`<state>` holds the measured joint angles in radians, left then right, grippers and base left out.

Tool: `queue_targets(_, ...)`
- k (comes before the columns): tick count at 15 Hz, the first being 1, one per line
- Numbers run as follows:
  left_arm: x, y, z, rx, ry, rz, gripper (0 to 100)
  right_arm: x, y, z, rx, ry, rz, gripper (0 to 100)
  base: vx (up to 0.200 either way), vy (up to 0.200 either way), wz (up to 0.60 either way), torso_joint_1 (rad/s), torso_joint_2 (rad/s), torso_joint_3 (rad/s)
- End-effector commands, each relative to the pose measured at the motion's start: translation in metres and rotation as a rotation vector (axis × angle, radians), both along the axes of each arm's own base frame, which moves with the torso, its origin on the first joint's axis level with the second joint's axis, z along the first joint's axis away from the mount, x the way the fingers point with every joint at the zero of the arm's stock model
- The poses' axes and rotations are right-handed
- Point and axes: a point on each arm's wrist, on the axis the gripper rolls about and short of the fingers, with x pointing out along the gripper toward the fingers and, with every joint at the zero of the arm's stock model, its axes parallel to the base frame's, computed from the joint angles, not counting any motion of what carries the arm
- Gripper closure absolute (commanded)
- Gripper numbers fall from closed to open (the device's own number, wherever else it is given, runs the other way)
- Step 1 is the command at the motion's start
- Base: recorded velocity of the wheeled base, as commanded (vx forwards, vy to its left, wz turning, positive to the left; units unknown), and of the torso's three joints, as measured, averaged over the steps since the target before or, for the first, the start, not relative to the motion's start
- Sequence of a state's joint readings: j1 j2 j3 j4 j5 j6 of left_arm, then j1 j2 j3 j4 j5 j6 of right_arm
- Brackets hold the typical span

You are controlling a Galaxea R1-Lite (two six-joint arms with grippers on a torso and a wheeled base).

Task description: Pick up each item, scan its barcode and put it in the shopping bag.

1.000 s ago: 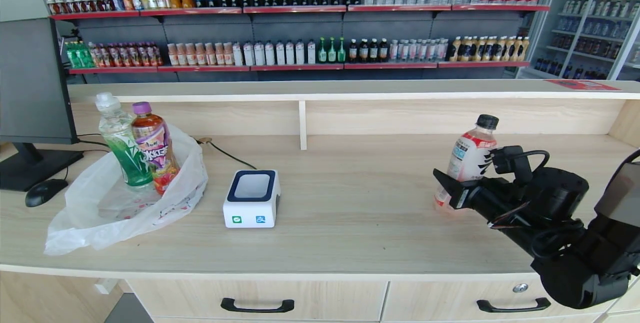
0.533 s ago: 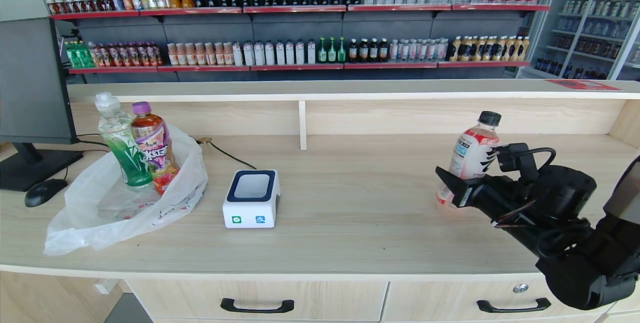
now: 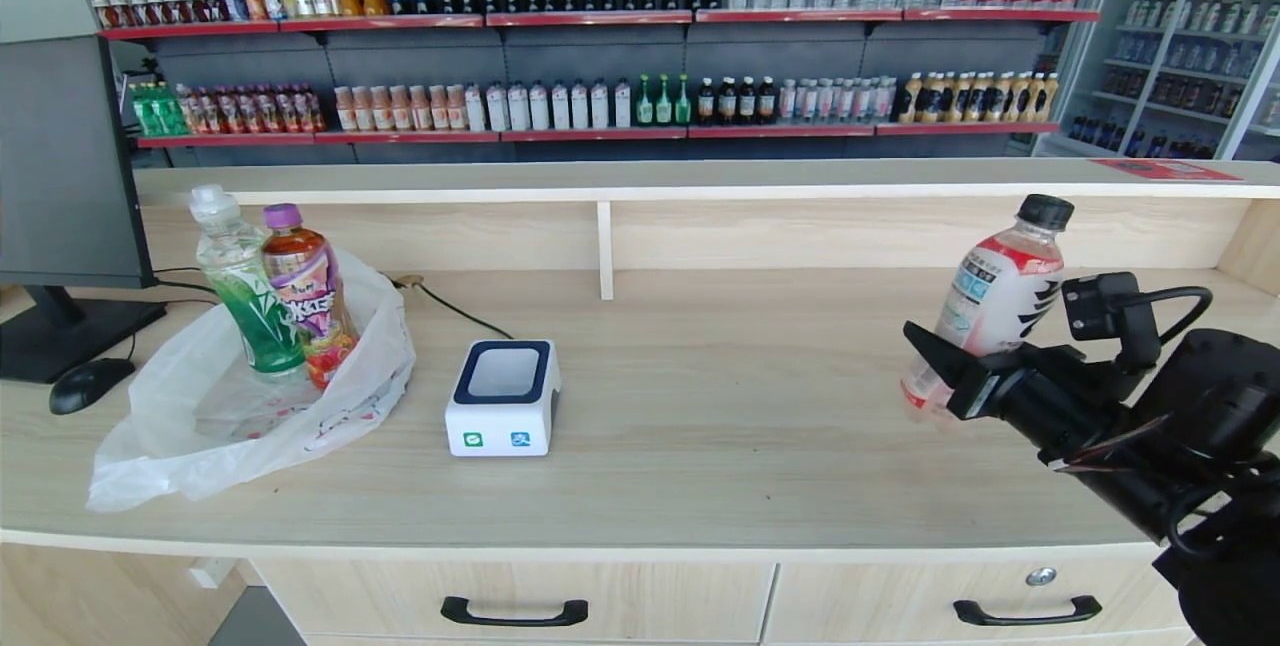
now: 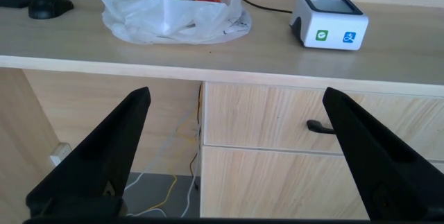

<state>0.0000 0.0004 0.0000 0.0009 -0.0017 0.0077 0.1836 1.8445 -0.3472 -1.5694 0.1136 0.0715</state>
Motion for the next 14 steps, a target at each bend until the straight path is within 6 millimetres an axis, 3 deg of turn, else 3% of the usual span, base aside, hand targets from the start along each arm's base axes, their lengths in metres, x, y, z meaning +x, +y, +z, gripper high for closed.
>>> queue_targets(1,0.000,0.000,0.000,0.000,-0.001,0.000,0,-0.023,0.006,0.023,0.011,-0.078,0.050,100,0.000,0.000,0.00,0.000,0.00,0.000)
queue_targets(7,0.000,0.000,0.000,0.000,0.000,0.000,0,-0.056,0.030,0.028,0.013,-0.090,0.217,100,0.000,0.000,0.00,0.000,0.00,0.000)
queue_targets(9,0.000,0.000,0.000,0.000,-0.001,0.000,0,-0.056,0.035,0.034,0.074,-0.093,0.249,100,0.000,0.000,0.00,0.000,0.00,0.000)
queue_targets(12,0.000,0.000,0.000,0.000,-0.001,0.000,0,-0.059,0.052,0.052,0.217,-0.112,0.345,100,0.000,0.000,0.00,0.000,0.00,0.000)
queue_targets(14,0.000,0.000,0.000,0.000,0.000,0.000,0,-0.060,0.066,0.071,0.337,-0.128,0.499,100,0.000,0.000,0.00,0.000,0.00,0.000)
